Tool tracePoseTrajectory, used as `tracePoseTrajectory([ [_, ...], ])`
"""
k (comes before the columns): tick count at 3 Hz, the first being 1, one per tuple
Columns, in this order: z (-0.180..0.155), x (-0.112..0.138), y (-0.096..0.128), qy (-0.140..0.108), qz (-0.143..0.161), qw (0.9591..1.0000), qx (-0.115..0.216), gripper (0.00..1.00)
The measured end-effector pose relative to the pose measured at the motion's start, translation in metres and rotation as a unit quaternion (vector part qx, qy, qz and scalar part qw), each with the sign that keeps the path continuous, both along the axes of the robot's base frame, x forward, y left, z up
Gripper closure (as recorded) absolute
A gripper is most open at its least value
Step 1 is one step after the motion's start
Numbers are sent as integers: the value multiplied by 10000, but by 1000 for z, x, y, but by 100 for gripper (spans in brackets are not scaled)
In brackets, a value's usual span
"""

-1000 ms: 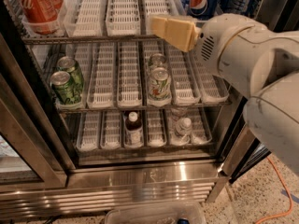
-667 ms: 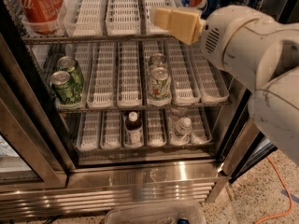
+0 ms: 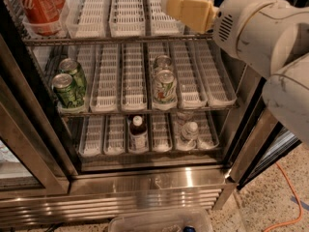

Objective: Pick pepsi can from top shelf of fridge

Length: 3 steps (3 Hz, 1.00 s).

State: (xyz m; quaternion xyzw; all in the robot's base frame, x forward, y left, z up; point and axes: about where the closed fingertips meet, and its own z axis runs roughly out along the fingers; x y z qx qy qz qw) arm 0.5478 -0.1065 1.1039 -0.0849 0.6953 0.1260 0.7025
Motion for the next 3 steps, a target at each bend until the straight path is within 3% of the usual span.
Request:
tracePoseTrajectory([
  [3,-15,40,-3,35,-79,10000,-33,0],
])
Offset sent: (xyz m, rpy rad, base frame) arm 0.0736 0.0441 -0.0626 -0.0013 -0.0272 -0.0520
